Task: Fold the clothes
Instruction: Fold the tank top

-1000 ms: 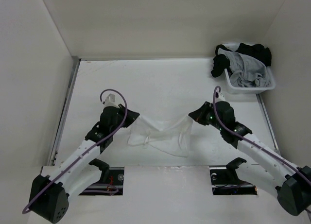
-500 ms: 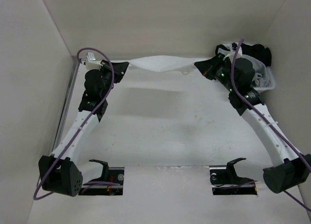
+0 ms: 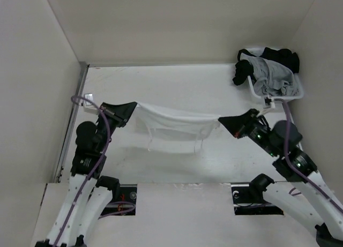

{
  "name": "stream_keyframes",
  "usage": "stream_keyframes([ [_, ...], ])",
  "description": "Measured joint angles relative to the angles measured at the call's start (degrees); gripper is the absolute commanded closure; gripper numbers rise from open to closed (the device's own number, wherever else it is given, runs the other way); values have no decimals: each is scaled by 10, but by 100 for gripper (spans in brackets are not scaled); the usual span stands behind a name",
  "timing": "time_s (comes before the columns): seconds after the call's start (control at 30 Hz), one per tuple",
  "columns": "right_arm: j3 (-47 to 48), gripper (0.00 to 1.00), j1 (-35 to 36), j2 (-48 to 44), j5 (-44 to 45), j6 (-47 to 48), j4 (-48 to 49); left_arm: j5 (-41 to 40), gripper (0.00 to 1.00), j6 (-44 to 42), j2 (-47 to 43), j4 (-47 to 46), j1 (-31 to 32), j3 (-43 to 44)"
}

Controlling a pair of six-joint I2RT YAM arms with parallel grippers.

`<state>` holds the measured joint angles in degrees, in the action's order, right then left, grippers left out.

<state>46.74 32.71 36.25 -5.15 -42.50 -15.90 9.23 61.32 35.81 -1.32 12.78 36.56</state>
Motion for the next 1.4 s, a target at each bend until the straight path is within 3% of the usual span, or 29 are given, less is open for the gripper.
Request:
stream_keyframes([
  [0.17,30,100,84,-94,45,-15,-36,28,97,-2,-112,75,0,19],
  [0.27,12,100,105,-85,61,-25,-41,40,96,-5,-105,111,-1,8],
  [0.37,-31,100,79,-24,50,-28,-24,46,96,-9,-58,115,-13,-30],
  [0.6,-69,100,-85,318,-40,-30,108,37,96,-8,252,-9,-49,-78],
  [0.73,-1,100,-139,518,-78,-29,156,23,96,-3,445,-99,-49,-43],
  [0.87,75,100,-165,613,-99,-30,182,14,96,12,547,-163,-55,7],
  [1.07,79,100,-179,586,-113,-29,220,14,96,26,538,-235,-60,21],
  [1.4,-101,100,-156,418,-115,-41,268,48,95,36,427,-290,-61,-89],
])
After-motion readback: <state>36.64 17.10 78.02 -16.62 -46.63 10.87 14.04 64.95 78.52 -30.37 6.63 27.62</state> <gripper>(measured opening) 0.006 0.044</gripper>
